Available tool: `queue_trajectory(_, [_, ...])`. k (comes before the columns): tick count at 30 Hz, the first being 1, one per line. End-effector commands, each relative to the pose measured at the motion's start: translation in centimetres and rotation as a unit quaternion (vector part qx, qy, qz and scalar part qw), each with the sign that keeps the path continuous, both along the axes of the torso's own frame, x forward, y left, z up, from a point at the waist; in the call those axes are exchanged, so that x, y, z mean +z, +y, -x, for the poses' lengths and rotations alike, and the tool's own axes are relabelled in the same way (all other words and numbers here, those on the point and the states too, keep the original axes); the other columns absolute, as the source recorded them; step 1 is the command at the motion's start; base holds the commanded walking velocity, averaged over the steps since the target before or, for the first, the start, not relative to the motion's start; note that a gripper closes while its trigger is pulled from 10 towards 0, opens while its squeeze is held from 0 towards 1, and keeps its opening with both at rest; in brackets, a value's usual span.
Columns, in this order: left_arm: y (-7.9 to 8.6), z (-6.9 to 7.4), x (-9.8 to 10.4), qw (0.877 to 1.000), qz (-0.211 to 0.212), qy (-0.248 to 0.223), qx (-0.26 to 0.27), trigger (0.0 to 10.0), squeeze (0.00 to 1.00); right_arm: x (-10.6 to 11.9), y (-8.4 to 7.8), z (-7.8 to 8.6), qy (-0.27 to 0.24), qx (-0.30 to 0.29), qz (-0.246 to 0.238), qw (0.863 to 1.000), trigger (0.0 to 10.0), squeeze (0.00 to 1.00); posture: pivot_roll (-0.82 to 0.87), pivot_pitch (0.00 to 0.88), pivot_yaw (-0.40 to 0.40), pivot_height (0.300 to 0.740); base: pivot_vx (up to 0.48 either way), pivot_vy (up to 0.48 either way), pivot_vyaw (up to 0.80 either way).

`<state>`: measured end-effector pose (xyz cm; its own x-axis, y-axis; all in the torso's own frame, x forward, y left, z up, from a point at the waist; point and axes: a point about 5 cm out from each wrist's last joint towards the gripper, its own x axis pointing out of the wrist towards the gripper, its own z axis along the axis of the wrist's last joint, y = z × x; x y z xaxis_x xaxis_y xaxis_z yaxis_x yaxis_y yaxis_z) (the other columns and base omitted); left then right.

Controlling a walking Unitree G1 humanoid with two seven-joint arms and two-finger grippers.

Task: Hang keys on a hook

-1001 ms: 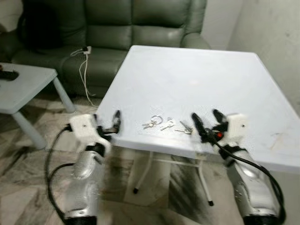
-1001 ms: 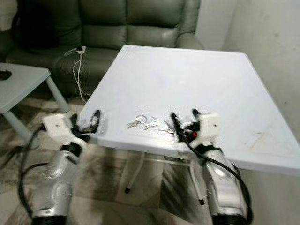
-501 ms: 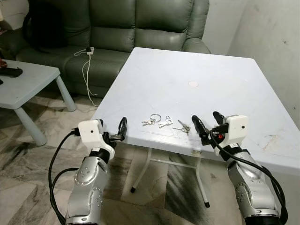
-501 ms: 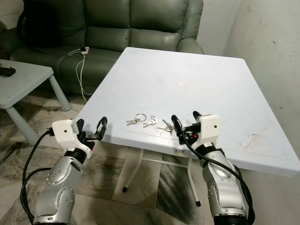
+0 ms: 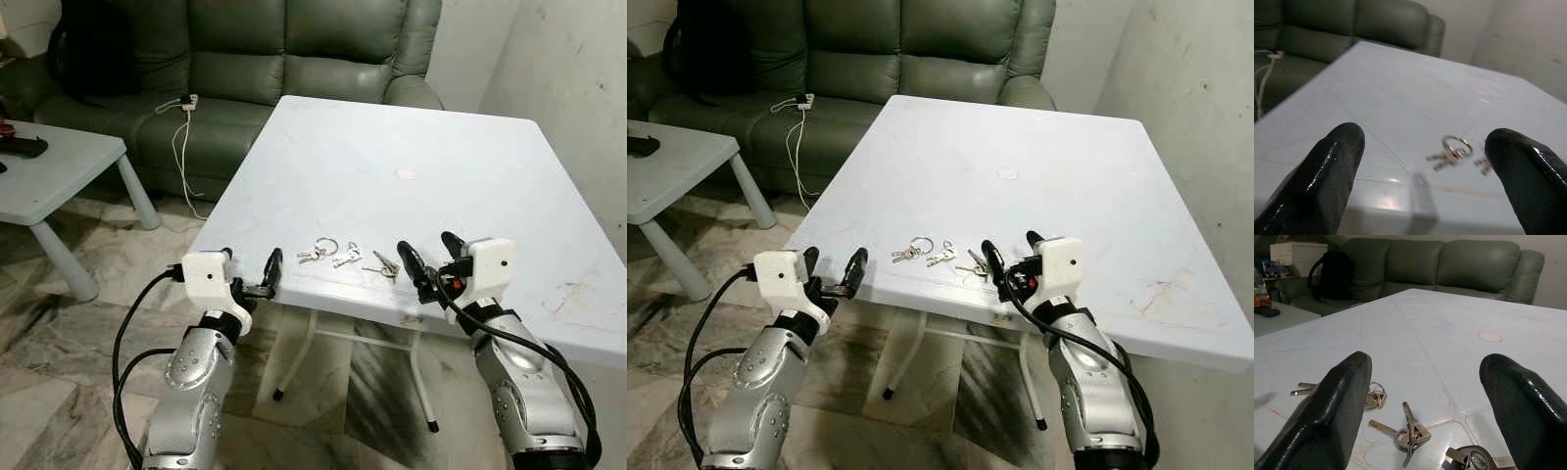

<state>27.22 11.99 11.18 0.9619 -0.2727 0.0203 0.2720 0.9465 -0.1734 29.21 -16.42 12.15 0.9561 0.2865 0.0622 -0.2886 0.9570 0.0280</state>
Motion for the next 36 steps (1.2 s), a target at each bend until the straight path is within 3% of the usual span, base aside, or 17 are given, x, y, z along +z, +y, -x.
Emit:
queue_trajectory(1, [-0.4, 0.2, 0.3, 1.0, -0.009, -0.01, -0.013, 10.0, 0.0, -0.1, 0.2, -0.3, 0.007, -0.005, 0.01, 1.0, 10.0, 0.0, -0.01, 0.013, -0.067, 0.74, 0.0, 0.0, 0.0])
queue_trajectory(20, [-2.9, 3.7, -0.8, 0.997, -0.012, 0.018, -0.078, 10.0, 0.0, -1.2, 1.0, 1.0, 0.069, -0.08, 0.0, 0.994, 10.0, 0.0, -0.02, 0.124, -0.068, 0.74, 0.0, 0.0, 0.0])
queue_trajectory(29, [-2.9, 3.6, -0.6, 0.997, -0.013, 0.024, -0.079, 10.0, 0.0, -0.9, 1.6, 0.4, 0.086, -0.111, -0.006, 0.99, 10.0, 0.0, -0.01, 0.131, -0.059, 0.74, 0.0, 0.0, 0.0])
queue_trajectory(30, [-2.9, 3.6, -0.5, 0.997, -0.012, 0.024, -0.079, 10.0, 0.0, -0.9, 1.7, 0.3, 0.089, -0.116, -0.004, 0.989, 9.6, 0.0, -0.01, 0.129, -0.059, 0.74, 0.0, 0.0, 0.0])
queue_trajectory(36, [-2.9, 3.6, -0.4, 0.997, -0.012, 0.022, -0.074, 10.0, 0.0, -1.0, 2.6, -0.1, 0.092, -0.123, -0.014, 0.988, 10.0, 0.0, -0.01, 0.129, -0.063, 0.74, 0.0, 0.0, 0.0])
